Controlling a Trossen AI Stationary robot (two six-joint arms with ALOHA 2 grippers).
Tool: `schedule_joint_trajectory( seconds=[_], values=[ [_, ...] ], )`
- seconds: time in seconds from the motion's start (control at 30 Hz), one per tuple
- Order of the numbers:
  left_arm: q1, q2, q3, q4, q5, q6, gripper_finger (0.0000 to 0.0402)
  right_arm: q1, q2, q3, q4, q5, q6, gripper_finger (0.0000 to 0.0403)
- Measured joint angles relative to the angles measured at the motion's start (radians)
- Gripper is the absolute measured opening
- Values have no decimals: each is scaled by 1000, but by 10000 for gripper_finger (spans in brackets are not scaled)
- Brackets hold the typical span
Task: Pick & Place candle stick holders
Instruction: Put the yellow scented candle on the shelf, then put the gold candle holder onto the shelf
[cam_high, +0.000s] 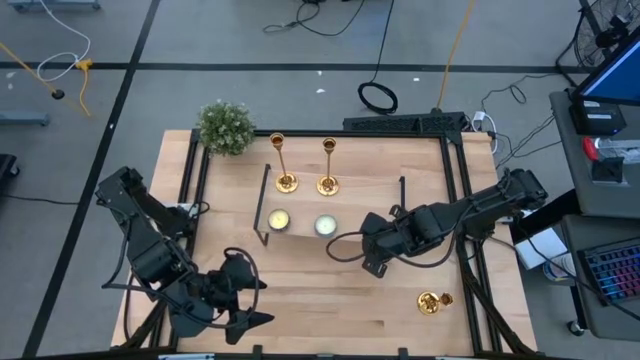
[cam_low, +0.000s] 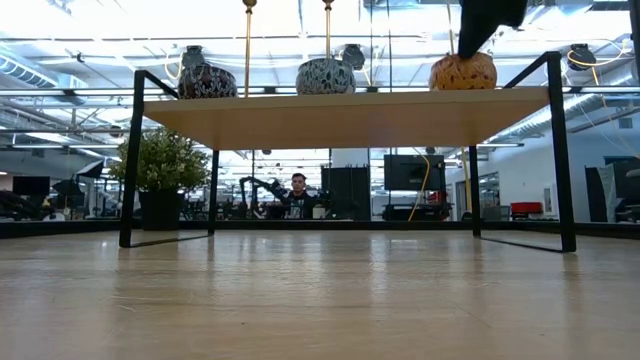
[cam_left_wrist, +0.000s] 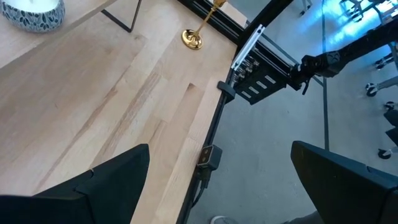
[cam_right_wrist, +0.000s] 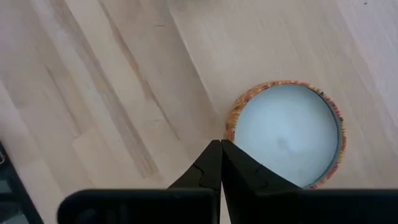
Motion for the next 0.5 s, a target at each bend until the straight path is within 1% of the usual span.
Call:
schedule_joint_trajectory(
  seconds=[0.3,0.4,0.5],
  values=[
    [0,0,0,0,1,5,397,0,-2,0,20,-13,2,0],
    [-2,0,0,0,1,8,397,0,-14,0,79,-32,0,0],
    [-3,0,0,0,1,11,397,0,-36,0,191,-30,-26,0]
  ],
)
